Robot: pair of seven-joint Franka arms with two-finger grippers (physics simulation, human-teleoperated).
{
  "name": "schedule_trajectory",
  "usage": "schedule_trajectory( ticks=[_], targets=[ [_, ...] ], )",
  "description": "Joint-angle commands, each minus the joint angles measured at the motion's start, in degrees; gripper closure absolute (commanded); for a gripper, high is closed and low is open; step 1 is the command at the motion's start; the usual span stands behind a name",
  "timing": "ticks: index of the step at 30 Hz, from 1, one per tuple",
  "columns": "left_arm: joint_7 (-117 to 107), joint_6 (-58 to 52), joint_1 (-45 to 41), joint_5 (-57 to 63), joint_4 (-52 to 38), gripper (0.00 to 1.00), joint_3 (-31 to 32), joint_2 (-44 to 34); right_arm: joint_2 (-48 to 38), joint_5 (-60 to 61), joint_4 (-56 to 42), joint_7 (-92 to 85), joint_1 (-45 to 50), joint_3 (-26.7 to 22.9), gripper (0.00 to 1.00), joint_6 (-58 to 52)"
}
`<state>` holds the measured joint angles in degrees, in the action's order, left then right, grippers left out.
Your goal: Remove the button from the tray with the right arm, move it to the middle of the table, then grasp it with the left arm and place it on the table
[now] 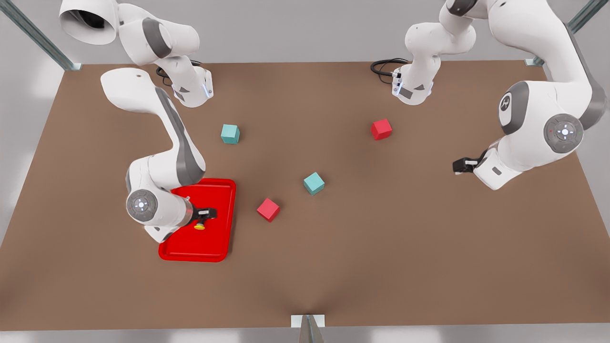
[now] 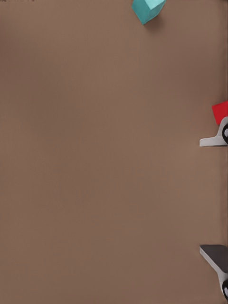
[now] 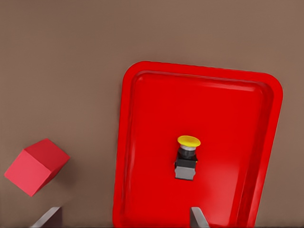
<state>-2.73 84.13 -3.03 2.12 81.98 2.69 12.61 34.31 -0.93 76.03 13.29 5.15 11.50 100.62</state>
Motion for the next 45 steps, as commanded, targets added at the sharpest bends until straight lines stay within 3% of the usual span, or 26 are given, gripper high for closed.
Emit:
schedule_trajectory(
  ticks=[1, 5, 12, 19, 29, 45],
  targets=[
    [-3.1, -1.1, -0.2, 0.3, -0.2, 0.00, 0.1, -0.1, 0.3, 0.6, 0.3, 14.0, -0.8, 0.1, 0.00, -0.4],
    [-3.1, 0.2, -0.1, 1.0, 0.2, 0.00, 0.3, -0.1, 3.8, 0.5, 1.0, 8.4, -4.6, 0.1, 0.00, 0.3],
    [-3.0, 1.3, -0.1, 1.0, 0.6, 0.00, 0.6, -0.7, 4.9, -0.1, 11.2, 0.0, -6.5, 0.0, 0.00, 13.8],
    [-3.1, 3.2, -0.8, 1.0, 1.1, 0.00, 1.3, -0.1, 7.3, 0.0, 14.8, 0.2, -6.3, -0.1, 0.00, 22.3],
    [-3.1, 4.5, -1.2, 1.0, 2.0, 0.00, 2.3, 0.4, 3.8, 0.0, 27.0, 1.0, -5.4, 0.0, 0.00, 33.9],
    [-3.1, 7.0, -1.4, 1.0, 2.5, 0.00, 2.3, 0.4, 2.5, -0.1, 32.5, 1.0, -5.3, -0.1, 0.00, 37.3]
  ],
)
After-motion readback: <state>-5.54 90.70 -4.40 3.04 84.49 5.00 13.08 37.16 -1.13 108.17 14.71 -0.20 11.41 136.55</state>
